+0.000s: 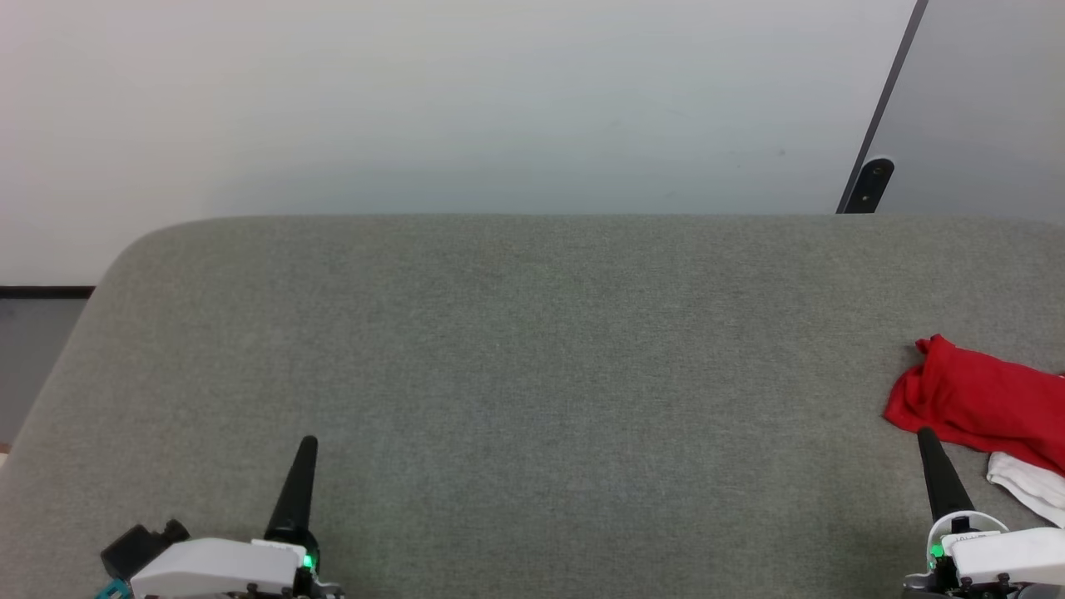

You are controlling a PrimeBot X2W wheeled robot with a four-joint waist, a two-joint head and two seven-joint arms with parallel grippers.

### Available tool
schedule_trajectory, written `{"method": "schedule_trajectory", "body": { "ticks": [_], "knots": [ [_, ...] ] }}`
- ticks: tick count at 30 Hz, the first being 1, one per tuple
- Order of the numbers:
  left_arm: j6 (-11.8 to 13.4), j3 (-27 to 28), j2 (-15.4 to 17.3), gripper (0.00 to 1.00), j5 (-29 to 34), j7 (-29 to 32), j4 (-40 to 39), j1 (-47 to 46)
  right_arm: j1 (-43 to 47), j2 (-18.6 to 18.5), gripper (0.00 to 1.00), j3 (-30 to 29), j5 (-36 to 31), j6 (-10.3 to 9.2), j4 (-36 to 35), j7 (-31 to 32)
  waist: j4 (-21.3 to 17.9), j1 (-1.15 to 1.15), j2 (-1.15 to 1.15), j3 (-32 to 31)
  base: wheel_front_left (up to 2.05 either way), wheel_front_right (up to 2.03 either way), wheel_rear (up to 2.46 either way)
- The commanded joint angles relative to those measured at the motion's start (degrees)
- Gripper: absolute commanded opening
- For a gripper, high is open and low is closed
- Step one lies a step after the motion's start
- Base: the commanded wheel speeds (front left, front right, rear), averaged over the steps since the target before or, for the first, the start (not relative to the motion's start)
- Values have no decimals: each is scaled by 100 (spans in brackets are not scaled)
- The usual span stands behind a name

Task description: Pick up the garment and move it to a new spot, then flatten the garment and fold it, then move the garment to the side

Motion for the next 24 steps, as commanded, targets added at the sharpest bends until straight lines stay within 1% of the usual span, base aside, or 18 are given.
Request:
{"method": "schedule_trajectory", "body": {
  "ticks": [1,24],
  "knots": [
    [-1,38,6,0,-170,42,-19,-103,-109,3,0,11,211,-2,-3,39,-5,0,0,8,0,0,0],
    [-2,181,-57,0,-1080,321,61,-262,-276,27,0,68,1356,-2,135,296,-54,0,0,90,0,0,0]
  ]
}}
